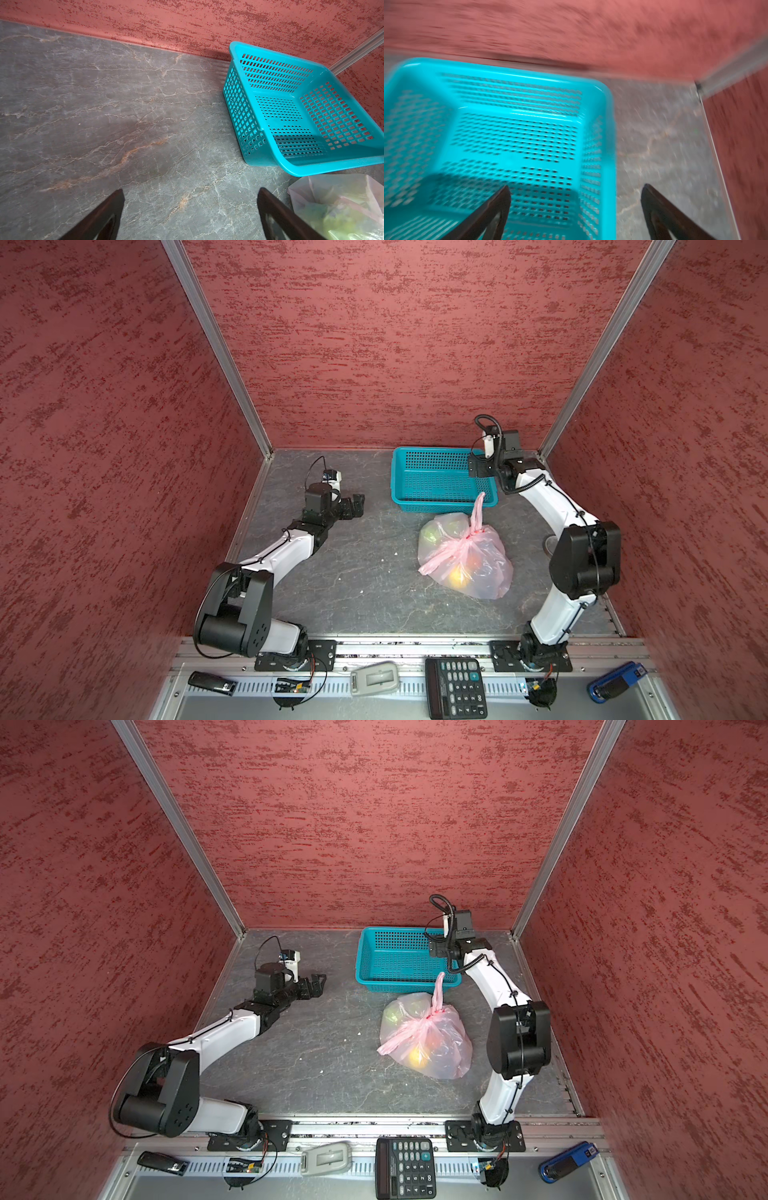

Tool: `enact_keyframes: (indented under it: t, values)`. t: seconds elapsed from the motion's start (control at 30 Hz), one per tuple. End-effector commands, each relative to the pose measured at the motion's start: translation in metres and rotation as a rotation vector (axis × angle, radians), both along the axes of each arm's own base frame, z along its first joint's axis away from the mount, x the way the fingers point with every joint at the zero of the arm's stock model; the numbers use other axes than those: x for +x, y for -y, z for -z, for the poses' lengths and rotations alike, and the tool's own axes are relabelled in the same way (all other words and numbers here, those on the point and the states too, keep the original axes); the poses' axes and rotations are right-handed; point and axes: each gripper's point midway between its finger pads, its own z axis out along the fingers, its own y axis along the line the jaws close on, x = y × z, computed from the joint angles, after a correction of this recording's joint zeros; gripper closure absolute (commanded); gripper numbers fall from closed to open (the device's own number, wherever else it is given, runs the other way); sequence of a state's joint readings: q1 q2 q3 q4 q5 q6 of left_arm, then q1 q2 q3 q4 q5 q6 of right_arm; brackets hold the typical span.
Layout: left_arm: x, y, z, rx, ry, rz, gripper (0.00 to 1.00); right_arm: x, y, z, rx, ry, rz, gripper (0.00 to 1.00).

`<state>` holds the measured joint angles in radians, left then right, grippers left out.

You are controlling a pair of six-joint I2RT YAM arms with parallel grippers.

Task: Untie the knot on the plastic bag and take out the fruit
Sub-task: 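Raise both arms and move the right gripper toward the teal basket, then grasp the rim of the teal basket with the right gripper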

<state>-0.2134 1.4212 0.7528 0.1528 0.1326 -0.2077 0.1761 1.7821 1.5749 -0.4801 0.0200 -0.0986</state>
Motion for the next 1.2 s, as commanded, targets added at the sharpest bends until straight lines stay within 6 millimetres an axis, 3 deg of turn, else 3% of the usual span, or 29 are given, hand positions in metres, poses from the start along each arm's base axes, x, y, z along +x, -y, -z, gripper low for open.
enact_keyframes:
  t: [0.0, 0.2, 0.37, 0.7, 0.93, 1.17]
  values:
    - [-0.001, 0.004, -0.005, -0.018, 0.003, 0.01, 0.0, -0.028, -0.065, 0.014, -0.043, -0.079, -0.35, 0.01]
    - [-0.007, 0.005, -0.006, -0.022, 0.003, 0.011, 0.0, -0.066, -0.133, 0.026, 0.023, -0.136, -0.66, 0.01]
    - [-0.015, 0.002, -0.007, -0.022, 0.003, 0.004, 0.0, -0.086, -0.16, 0.036, 0.002, -0.15, -0.778, 0.01]
    - [-0.021, 0.001, -0.006, -0.024, 0.0, 0.007, 0.0, -0.079, -0.165, 0.084, -0.141, -0.231, -0.742, 0.04]
    - [-0.022, 0.001, -0.005, -0.023, -0.001, 0.006, 0.0, -0.054, -0.154, 0.104, -0.218, -0.226, -0.62, 0.15]
    - [-0.022, -0.002, -0.008, -0.014, 0.006, -0.002, 0.0, -0.048, -0.148, 0.116, -0.242, -0.241, -0.596, 0.29]
